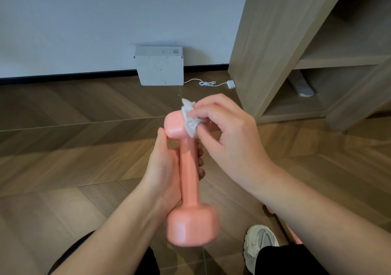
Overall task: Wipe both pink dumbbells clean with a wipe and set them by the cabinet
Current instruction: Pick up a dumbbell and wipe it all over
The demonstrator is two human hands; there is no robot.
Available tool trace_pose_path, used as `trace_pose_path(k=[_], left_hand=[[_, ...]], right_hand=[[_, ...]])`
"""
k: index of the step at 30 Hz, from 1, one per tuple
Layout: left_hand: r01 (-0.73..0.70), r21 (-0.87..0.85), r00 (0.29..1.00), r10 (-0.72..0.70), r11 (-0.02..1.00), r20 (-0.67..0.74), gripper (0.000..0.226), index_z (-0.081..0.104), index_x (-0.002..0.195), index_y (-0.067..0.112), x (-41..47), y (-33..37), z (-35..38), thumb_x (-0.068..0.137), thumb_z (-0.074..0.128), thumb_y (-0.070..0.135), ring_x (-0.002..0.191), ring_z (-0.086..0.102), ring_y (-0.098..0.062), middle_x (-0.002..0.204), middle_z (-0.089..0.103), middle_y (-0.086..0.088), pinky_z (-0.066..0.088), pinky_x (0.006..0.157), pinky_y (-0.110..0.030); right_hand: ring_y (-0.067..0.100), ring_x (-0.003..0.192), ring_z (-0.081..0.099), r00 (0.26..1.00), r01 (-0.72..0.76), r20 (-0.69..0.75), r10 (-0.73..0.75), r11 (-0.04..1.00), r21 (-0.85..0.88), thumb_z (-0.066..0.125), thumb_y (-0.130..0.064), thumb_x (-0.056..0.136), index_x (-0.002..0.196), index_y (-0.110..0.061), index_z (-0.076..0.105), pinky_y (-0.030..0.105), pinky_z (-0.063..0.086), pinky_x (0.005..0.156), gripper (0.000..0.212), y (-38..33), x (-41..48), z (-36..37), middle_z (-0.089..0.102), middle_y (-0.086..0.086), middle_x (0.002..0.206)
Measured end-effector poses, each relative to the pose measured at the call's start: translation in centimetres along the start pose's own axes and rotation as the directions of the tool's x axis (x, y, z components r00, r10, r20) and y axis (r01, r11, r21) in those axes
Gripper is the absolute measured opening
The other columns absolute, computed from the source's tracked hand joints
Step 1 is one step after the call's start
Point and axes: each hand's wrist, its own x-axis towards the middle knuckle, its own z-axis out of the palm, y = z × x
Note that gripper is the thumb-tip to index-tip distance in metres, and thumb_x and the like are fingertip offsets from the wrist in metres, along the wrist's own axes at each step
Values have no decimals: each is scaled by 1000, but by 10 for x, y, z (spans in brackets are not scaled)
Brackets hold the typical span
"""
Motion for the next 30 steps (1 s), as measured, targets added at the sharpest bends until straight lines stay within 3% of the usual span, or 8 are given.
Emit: trace_pose_path(k=[4,8,11,14,18,21,26,30], left_hand=[[45,-48,999,-44,998,10,77,60,82,4,-2,-2,0,95,22,70,47,47,-19,62,53,-7,42,45,-24],[-2,-20,999,3,1000,48,85,64,92,7,-1,-3,1,88,20,80,59,48,-20,72,53,-9,40,54,-30],[-23,32,996,20,999,86,89,67,85,9,-1,-4,2,82,22,86,65,47,-22,75,50,-12,38,58,-32],[-15,18,997,13,1000,73,90,60,82,5,-3,-3,3,80,24,87,54,42,-20,67,46,-9,39,47,-26],[24,-67,999,-21,998,41,87,60,69,5,-5,0,2,81,29,85,47,42,-19,62,47,-7,38,41,-22],[12,-62,999,-8,998,52,87,62,65,7,-3,0,1,82,25,85,45,41,-18,60,47,-7,37,41,-22],[29,-70,997,-24,997,70,85,59,69,9,-4,-1,3,82,23,85,45,41,-18,59,46,-6,36,42,-23],[115,-173,990,-98,978,103,81,54,61,10,-6,2,4,84,24,82,39,36,-15,56,42,-3,32,36,-18]], right_hand=[[10,86,56,992,-122,-27,121,992,-31,59,9,81,85,-2,67,15,42,73,14,3,1,-2,62,4,94],[19,93,60,999,46,-1,-46,998,-53,59,8,84,89,-1,69,27,49,78,14,-4,0,3,63,7,100],[20,92,61,996,90,22,-88,993,-80,60,5,85,89,-1,70,29,50,78,13,-4,0,5,64,8,101],[9,94,59,1000,-26,-5,26,999,-38,60,7,83,87,-2,70,20,47,78,14,2,1,3,64,5,98],[3,79,53,965,-262,-5,262,965,-19,60,2,82,83,-9,68,8,37,68,14,8,5,0,62,-4,89],[2,81,53,987,-156,-29,156,988,4,58,6,80,85,-6,66,9,38,70,16,0,7,0,62,0,92],[18,86,59,999,40,-4,-40,999,-1,56,10,81,91,-1,64,31,50,70,17,-7,2,-1,61,6,98],[14,81,54,987,-160,-1,160,987,-32,58,5,82,86,-3,62,19,42,69,10,1,3,-6,60,5,91]])
